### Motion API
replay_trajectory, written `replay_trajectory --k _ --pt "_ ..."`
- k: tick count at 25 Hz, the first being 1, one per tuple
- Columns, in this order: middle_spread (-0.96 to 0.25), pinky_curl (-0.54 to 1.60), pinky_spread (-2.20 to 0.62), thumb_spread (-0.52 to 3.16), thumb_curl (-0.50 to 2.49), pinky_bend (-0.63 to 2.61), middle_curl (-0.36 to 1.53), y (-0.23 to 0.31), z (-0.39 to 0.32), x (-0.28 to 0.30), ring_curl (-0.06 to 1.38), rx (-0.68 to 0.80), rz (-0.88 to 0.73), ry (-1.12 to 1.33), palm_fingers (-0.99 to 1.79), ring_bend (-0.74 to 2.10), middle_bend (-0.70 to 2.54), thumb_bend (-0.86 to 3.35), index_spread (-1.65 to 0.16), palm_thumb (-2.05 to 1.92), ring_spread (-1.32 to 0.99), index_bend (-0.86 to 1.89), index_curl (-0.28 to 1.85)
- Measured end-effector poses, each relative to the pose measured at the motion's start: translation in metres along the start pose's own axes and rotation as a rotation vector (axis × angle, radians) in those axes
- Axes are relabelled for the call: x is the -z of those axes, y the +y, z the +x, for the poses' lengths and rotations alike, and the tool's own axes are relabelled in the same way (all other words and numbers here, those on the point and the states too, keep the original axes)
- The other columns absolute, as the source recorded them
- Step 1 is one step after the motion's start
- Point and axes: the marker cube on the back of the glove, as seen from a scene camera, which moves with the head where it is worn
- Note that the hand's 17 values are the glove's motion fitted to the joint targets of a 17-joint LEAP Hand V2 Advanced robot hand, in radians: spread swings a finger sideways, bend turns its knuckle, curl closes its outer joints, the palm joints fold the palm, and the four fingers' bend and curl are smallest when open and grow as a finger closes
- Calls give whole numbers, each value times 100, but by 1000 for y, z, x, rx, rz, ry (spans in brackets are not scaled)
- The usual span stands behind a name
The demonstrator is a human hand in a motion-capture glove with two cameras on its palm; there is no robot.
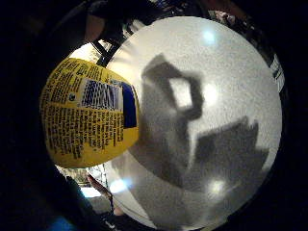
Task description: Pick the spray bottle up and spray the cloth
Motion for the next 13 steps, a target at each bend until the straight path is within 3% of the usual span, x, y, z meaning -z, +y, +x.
replay_trajectory --k 6,8,10,13 --pt "7 38 34 82 36 71 37 -13 1 -7 32 -18 -18 -37 22 32 22 -3 -41 67 8 14 17" --pt "8 38 34 81 37 73 36 -16 0 -9 32 -25 -25 -71 33 33 17 -2 -41 69 10 20 19" --pt "8 35 33 82 40 67 33 -18 0 -11 28 -22 -32 -110 53 25 11 4 -35 81 10 48 29" --pt "5 32 33 81 43 53 36 -15 -3 -10 30 13 -49 -131 73 33 26 8 -30 92 9 44 29"
